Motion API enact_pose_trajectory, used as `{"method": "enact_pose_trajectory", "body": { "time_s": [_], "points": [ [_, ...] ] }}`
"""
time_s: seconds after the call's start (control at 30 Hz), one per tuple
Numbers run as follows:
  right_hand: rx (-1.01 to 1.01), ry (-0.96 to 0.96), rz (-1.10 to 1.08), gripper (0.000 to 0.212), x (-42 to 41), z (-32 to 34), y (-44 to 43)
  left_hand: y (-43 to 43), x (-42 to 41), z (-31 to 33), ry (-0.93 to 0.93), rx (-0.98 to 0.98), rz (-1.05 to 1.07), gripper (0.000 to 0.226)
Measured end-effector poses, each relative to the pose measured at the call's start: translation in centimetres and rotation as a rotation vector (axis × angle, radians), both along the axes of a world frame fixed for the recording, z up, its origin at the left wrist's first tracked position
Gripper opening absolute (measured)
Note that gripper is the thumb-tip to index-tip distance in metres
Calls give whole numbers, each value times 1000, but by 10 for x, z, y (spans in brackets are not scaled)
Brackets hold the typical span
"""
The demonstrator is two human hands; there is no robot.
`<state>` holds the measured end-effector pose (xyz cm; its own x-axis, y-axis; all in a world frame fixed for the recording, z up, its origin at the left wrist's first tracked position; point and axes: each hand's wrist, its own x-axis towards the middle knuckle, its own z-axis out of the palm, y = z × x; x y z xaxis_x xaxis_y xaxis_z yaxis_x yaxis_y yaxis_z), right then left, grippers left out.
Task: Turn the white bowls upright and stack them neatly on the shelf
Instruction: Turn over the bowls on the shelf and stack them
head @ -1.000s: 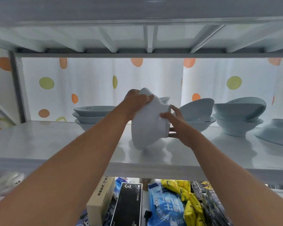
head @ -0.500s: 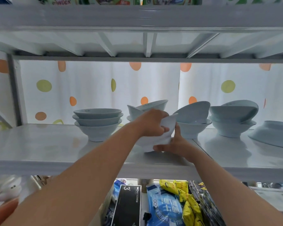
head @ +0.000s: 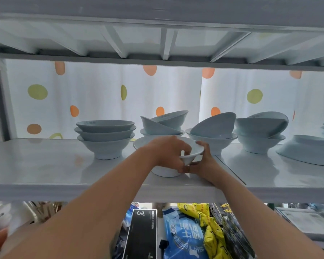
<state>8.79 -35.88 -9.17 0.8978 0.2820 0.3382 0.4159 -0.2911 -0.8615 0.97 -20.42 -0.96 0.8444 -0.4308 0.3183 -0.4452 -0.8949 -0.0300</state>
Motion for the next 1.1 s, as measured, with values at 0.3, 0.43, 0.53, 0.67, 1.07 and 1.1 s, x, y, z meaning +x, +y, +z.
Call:
{"method": "enact_pose_trajectory", "body": {
  "time_s": [0.3,0.43,0.53,0.67,1.07,1.1],
  "points": [
    [-240,-116,-47,90,3,7,-14,-3,12,2,-68,-162,-2,34],
    [-367,-306,-156,58,8,38,-48,-25,25,14,-247,-363,-23,30],
    [-385,-499,-314,46,20,69,-76,-45,45,24,-288,-390,30,47],
    [-465,-652,-376,53,50,98,-111,-72,78,38,-226,-346,173,64],
    [-709,-681,-125,61,144,113,-143,-129,161,42,-29,-315,368,64],
    [-687,-697,-125,58,145,113,-143,-131,164,40,-35,-332,371,60]
  ]
}}
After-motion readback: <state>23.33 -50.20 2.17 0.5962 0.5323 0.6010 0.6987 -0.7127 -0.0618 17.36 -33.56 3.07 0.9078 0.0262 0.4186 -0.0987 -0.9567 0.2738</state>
